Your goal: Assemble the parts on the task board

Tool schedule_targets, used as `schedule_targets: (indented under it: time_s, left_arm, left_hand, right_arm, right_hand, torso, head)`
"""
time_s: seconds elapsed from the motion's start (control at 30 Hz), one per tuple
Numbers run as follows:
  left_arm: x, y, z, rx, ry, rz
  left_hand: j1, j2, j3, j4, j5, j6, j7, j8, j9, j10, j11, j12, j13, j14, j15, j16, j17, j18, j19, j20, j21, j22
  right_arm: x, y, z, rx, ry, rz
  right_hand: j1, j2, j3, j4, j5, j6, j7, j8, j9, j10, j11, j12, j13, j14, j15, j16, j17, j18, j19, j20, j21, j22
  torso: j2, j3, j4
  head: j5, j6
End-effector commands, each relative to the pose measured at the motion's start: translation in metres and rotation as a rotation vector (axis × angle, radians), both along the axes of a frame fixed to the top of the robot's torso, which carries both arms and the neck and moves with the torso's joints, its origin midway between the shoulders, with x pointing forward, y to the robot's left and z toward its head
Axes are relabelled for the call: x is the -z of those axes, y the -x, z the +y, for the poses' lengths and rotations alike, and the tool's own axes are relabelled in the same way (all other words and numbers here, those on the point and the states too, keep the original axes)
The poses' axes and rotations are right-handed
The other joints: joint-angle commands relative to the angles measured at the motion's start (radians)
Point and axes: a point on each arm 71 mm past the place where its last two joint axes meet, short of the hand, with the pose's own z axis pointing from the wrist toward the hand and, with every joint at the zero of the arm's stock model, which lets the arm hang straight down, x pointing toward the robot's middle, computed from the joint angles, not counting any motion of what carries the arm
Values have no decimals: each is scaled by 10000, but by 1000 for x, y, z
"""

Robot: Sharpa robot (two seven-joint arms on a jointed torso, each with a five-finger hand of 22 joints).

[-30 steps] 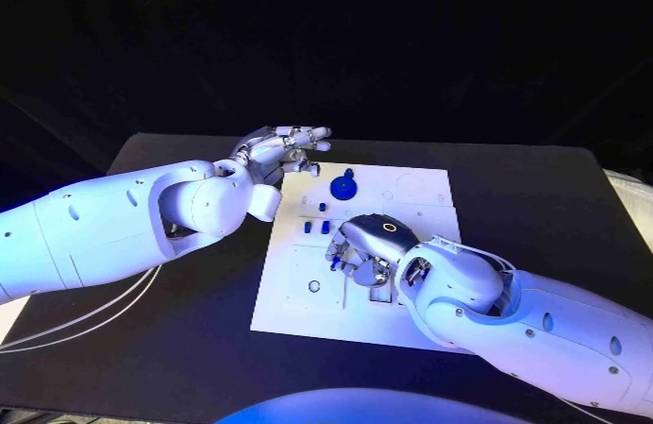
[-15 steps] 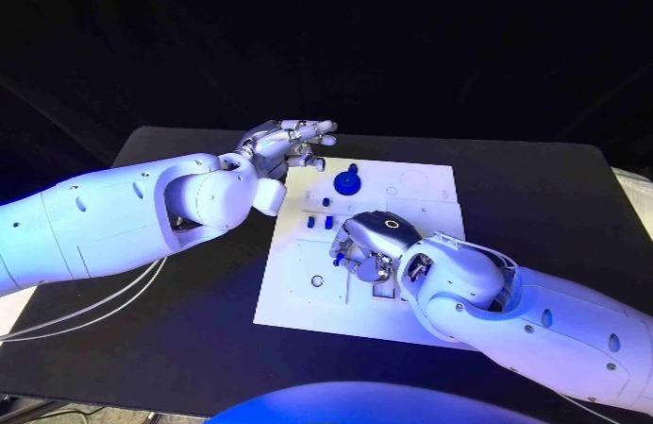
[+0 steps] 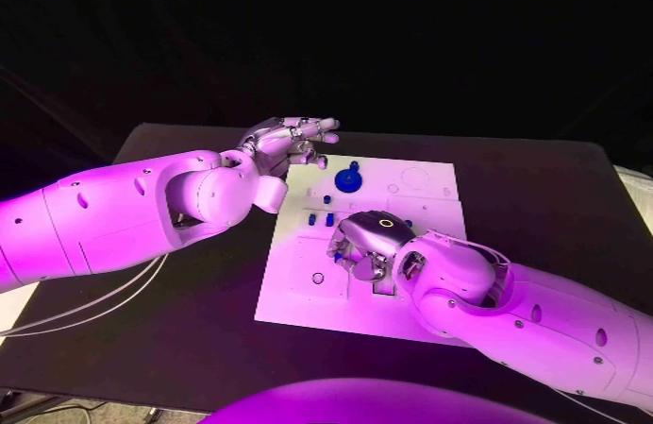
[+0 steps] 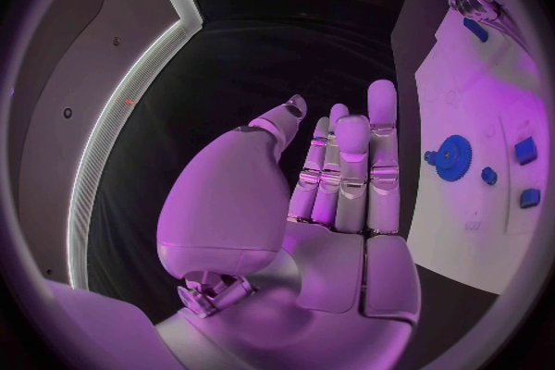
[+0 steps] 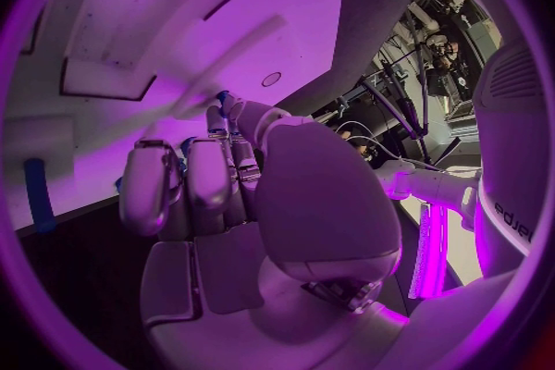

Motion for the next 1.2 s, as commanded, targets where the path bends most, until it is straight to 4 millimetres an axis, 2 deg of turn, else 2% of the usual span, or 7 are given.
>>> schedule_targets:
  time_s: [0.03,0.17,0.4,0.57,0.73,0.93,1.2]
  left_arm:
    - [-1,1,-3,284,60,-107]
    - [-1,1,-3,288,54,-108]
    - [-1,1,-3,285,-1,-99]
    - [-1,1,-2,282,-26,-96]
    - [-1,1,-2,279,-42,-81]
    - [0,1,0,266,-73,-41]
    - [0,1,0,265,-91,-16]
  left_hand:
    - [-20,30,-58,11,-32,-77,-10,31,-10,-86,-3,38,13,-1,51,58,-10,114,29,55,-70,-11]
    - [-20,30,-58,11,-32,-77,-10,31,-10,-86,-3,38,13,-1,51,58,-10,114,29,55,-70,-11]
    - [48,67,-79,-8,-31,-84,-12,43,-12,-111,-7,71,25,8,47,82,6,116,43,53,-85,-21]
    - [51,68,-80,-9,-31,-84,-12,44,-12,-112,-7,73,26,9,47,84,8,116,44,53,-85,-21]
    - [58,72,-83,-11,-31,-85,-12,45,-12,-115,-7,76,27,10,46,87,10,116,46,52,-87,-22]
    - [84,78,-95,-21,-33,-90,-12,48,-14,-127,-7,88,32,34,45,123,66,117,54,51,-91,-26]
    - [117,87,-112,-34,-33,-95,-11,54,-15,-141,-8,106,38,45,43,139,73,118,69,49,-94,-29]
  right_arm:
    - [8,3,1,-247,576,219]
    - [9,3,1,-201,634,247]
    - [8,1,-2,78,362,51]
    - [4,2,-4,231,-39,-212]
    - [-4,8,-10,269,-595,-426]
    - [-29,10,-30,560,-947,-631]
    - [-54,-15,-83,1673,-55,-809]
  right_hand:
    - [-57,35,21,-18,19,-57,23,-55,8,-15,-60,17,1,291,78,55,-9,-115,-16,22,1,-11]
    - [-290,-48,-94,-4,64,-222,69,-88,-16,-234,-6,-16,-19,252,131,-48,-153,-76,-141,59,-115,-187]
    - [-774,-366,-519,-11,270,-1677,363,-100,-464,-1867,330,6,-39,51,405,-598,-839,103,-651,301,-692,-1001]
    - [-751,-302,-941,-132,268,-2051,434,-86,-647,-2748,444,64,-16,14,485,-740,-1050,158,-758,392,-914,-1291]
    - [-727,-235,-1167,-173,302,-2062,426,-44,-674,-2665,425,308,33,21,472,-742,-1090,160,-722,397,-940,-1317]
    - [-706,-157,-1292,-196,351,-1804,290,-22,-665,-2237,315,661,31,31,388,-743,-1136,154,-667,334,-941,-1311]
    - [-808,-259,-1448,-149,342,-1654,120,-39,-672,-2011,206,817,-5,54,307,-697,-1108,129,-584,268,-890,-1221]
  torso:
    - [2,0,7]
    - [0,-2,0]
    - [-5,5,-3]
    - [-9,8,-8]
    - [-15,21,-10]
    - [-26,-5,-22]
    - [-58,-19,-94]
  head:
    - [20,-23]
    - [30,-27]
    - [20,-21]
    - [-2,0]
    - [-50,46]
    - [-161,147]
    - [-319,280]
